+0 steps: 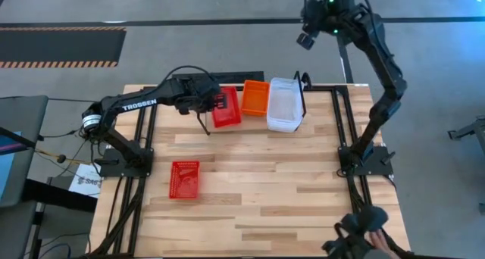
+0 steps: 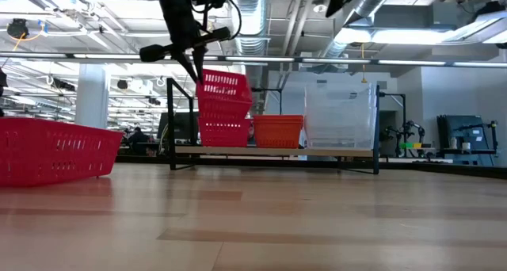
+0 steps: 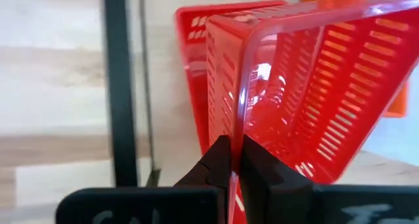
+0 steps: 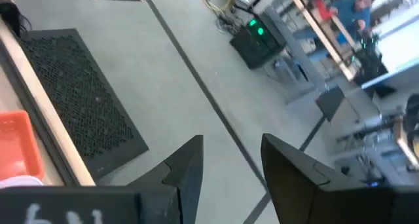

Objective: Stack baskets on shelf by color
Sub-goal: Stack the bottom red bin on top of the red bin on the shelf

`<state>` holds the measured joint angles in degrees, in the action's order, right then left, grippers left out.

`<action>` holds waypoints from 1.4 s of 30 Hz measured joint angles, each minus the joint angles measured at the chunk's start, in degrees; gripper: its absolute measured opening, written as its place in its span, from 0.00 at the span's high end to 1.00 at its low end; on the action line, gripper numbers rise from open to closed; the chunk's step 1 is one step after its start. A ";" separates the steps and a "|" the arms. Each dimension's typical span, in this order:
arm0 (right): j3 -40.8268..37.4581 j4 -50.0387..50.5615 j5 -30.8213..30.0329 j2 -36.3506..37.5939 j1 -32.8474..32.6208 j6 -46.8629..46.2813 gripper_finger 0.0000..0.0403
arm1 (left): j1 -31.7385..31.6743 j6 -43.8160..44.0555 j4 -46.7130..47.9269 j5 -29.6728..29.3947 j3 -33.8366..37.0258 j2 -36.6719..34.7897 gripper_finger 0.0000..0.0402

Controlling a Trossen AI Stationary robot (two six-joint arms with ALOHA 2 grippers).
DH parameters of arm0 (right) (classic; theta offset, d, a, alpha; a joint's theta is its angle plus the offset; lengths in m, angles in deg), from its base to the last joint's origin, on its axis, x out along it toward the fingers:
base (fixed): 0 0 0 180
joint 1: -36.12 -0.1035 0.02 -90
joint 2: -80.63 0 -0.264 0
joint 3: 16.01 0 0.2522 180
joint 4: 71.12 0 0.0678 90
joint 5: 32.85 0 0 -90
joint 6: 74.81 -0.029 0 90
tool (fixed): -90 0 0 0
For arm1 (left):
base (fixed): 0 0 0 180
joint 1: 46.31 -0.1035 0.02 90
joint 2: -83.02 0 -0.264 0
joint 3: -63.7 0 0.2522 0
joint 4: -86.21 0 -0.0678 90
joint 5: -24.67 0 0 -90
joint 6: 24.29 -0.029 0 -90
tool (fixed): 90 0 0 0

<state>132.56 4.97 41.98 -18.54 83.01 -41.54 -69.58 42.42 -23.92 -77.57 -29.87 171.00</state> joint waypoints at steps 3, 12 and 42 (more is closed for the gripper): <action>-0.04 1.71 0.27 0.10 1.59 -0.31 0.57 | -0.01 2.27 2.02 1.02 0.00 0.00 1.00; -0.17 3.10 3.70 -1.92 3.49 -0.34 0.57 | -0.28 3.30 2.95 2.01 0.00 0.00 1.00; -0.17 3.89 4.91 -3.20 3.48 -0.36 0.58 | -2.49 -9.74 -2.06 2.45 -0.02 0.00 0.65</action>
<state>132.38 8.86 46.89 -21.74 86.49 -41.90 -72.07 32.68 -25.98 -75.12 -29.90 171.00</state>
